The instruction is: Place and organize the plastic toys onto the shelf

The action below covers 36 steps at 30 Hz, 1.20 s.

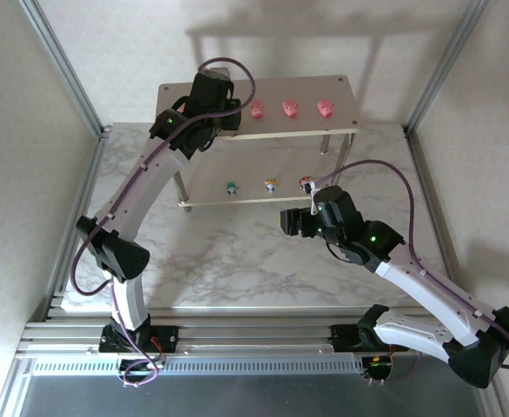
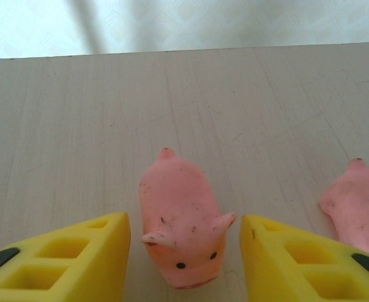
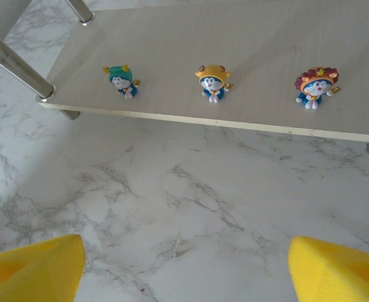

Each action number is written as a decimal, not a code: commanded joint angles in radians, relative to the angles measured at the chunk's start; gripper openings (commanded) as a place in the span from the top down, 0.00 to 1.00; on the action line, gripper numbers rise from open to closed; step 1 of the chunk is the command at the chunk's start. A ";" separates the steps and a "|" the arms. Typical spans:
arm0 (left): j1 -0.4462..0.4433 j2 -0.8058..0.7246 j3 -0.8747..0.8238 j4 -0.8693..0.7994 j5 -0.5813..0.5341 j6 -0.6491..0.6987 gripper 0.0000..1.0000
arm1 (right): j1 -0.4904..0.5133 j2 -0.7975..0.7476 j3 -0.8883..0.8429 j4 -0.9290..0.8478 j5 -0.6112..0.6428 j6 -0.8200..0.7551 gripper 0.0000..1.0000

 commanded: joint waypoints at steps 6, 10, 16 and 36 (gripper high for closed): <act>0.012 -0.022 0.009 -0.003 -0.013 -0.017 0.49 | -0.005 -0.025 -0.008 0.029 0.012 -0.002 0.16; 0.012 -0.038 0.008 0.018 0.002 -0.016 0.45 | -0.005 -0.026 -0.007 0.026 0.008 0.000 0.16; 0.012 -0.062 -0.001 0.038 -0.006 -0.012 0.45 | -0.005 -0.036 -0.008 0.019 0.015 0.001 0.16; 0.001 -0.324 -0.159 0.071 -0.070 0.007 0.75 | -0.005 -0.035 0.007 0.008 0.022 -0.003 0.16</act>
